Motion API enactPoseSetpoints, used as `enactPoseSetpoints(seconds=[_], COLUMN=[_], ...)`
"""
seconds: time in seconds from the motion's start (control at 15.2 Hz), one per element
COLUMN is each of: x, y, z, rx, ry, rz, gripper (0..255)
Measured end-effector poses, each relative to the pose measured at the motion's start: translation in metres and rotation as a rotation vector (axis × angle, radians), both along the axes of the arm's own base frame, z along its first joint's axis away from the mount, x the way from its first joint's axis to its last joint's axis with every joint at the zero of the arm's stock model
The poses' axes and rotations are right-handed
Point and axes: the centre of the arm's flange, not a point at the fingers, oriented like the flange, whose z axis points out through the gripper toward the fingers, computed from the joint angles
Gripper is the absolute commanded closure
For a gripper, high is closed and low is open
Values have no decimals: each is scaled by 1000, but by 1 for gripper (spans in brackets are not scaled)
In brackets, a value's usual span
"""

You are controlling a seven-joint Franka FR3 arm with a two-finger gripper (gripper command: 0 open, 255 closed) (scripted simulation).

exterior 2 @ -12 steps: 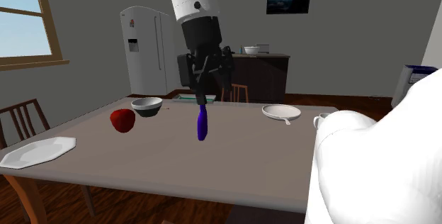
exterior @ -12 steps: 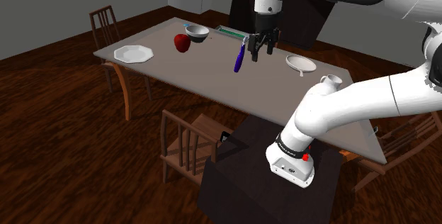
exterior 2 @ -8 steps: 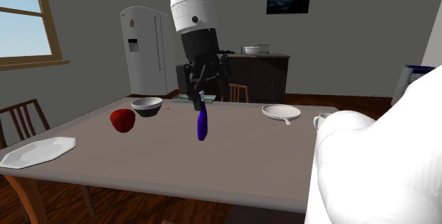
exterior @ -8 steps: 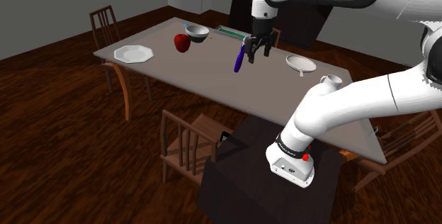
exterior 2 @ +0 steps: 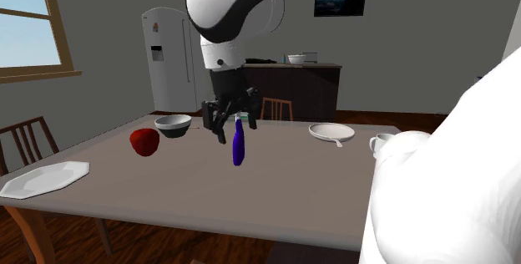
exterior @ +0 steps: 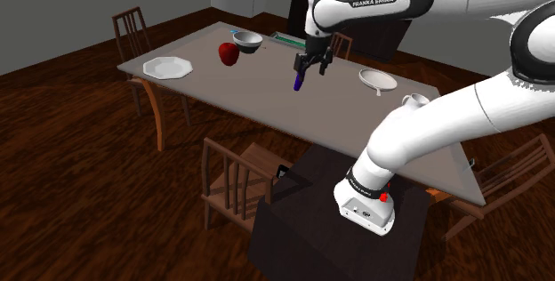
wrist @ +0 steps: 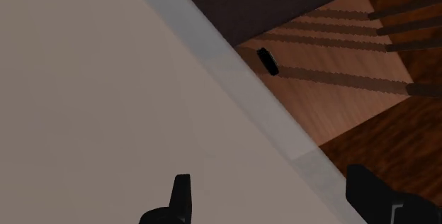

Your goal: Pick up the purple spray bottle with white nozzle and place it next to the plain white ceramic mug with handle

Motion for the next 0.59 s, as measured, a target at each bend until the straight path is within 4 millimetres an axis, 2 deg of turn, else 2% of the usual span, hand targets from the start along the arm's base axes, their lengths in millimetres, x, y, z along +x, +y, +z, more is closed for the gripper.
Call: enactPoseSetpoints(seconds=[0.2, 0.59], x=[16, 51], y=[-19, -69], z=[-18, -61], rx=[-25, -75], ry=[-41, -123], rz=[-54, -162], gripper=[0, 0])
